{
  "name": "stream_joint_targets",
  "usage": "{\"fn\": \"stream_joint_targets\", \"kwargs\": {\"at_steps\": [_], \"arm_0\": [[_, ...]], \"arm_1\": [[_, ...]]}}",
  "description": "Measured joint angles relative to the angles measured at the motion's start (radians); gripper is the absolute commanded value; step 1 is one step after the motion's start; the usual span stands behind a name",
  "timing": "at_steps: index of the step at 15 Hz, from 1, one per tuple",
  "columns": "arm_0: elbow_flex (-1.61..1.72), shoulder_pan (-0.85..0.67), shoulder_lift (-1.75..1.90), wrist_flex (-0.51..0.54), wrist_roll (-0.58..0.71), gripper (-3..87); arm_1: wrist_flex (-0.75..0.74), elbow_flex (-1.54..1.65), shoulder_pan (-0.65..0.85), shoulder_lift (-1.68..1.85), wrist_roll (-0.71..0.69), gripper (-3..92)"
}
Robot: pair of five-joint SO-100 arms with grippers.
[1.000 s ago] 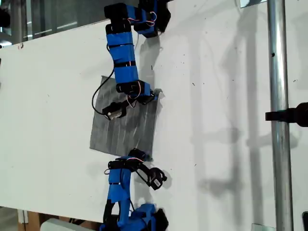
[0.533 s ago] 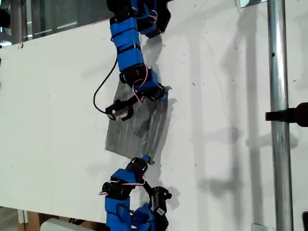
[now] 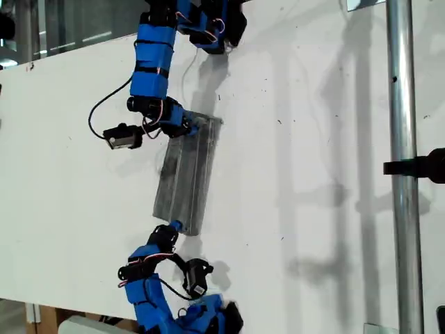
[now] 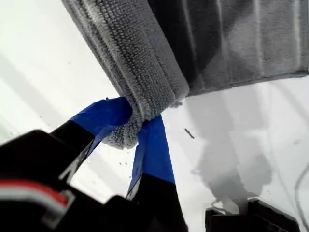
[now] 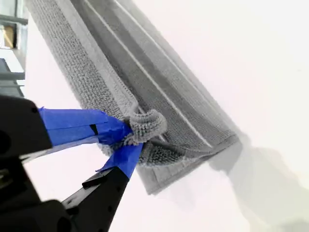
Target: Grasp corners of a towel and fold twice.
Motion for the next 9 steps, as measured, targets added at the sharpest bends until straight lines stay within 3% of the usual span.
{"fn": "stream_joint_targets", "kwargs": {"at_steps": [5, 9], "arm_0": [[-0.330, -0.129, -0.264, -0.029, 0.215, -3.0], [-0.500, -0.152, -0.379, -0.029, 0.244, -2.9]], "arm_1": [[-0.012, 0.052, 0.311, 0.137, -0.155, -0.2], [-0.063, 0.126, 0.391, 0.245, -0.218, -0.2]]}}
